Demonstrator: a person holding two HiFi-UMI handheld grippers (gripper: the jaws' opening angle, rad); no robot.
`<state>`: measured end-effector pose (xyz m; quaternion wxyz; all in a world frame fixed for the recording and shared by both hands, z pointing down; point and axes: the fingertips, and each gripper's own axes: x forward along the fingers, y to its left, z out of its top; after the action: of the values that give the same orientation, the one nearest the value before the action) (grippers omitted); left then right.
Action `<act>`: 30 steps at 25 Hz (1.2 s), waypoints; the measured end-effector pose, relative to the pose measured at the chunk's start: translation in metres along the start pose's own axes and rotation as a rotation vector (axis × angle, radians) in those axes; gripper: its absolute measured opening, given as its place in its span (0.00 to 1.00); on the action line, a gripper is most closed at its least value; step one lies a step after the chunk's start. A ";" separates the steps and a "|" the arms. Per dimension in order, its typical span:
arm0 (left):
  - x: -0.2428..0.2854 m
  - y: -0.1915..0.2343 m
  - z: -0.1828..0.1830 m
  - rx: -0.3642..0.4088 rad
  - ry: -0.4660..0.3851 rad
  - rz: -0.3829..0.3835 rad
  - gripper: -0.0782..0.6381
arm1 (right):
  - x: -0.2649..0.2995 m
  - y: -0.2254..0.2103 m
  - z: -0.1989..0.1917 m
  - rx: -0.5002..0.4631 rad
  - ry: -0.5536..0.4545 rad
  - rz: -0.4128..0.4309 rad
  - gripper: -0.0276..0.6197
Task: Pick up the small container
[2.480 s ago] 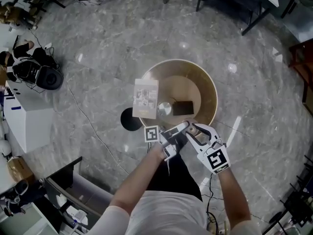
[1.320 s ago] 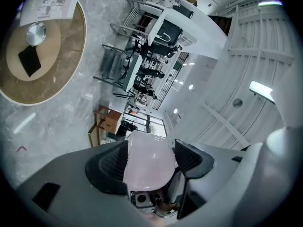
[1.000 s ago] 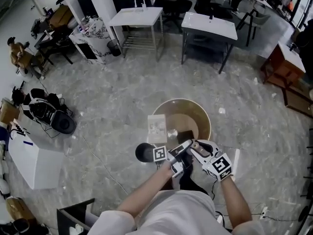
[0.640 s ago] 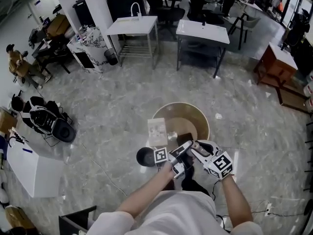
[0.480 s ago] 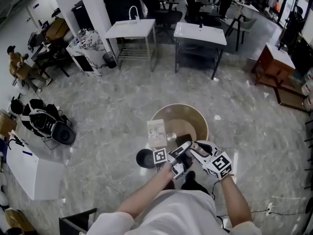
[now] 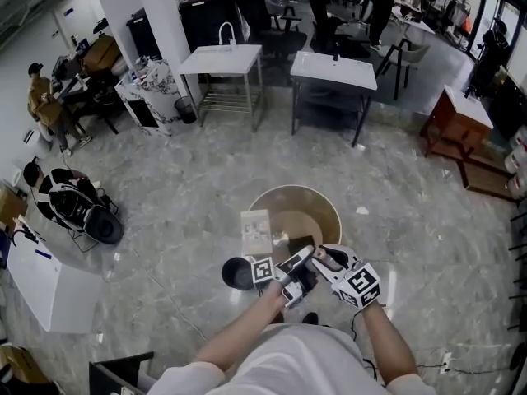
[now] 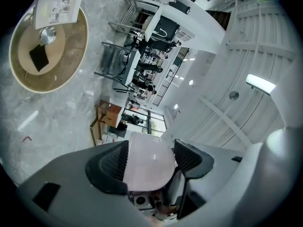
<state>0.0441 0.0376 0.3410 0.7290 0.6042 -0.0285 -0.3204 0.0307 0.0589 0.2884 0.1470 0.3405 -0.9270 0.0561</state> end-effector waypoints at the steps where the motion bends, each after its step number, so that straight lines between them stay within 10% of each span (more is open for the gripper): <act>1: 0.001 0.000 -0.003 -0.001 -0.001 -0.005 0.55 | -0.003 0.000 0.001 -0.003 -0.004 0.005 0.27; 30: 0.018 0.009 -0.024 0.014 0.006 -0.018 0.55 | -0.032 -0.008 -0.002 -0.006 -0.030 0.032 0.27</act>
<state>0.0731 0.0499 0.3365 0.7220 0.6105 -0.0230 -0.3247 0.0594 0.0729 0.2807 0.1330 0.3259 -0.9346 0.0504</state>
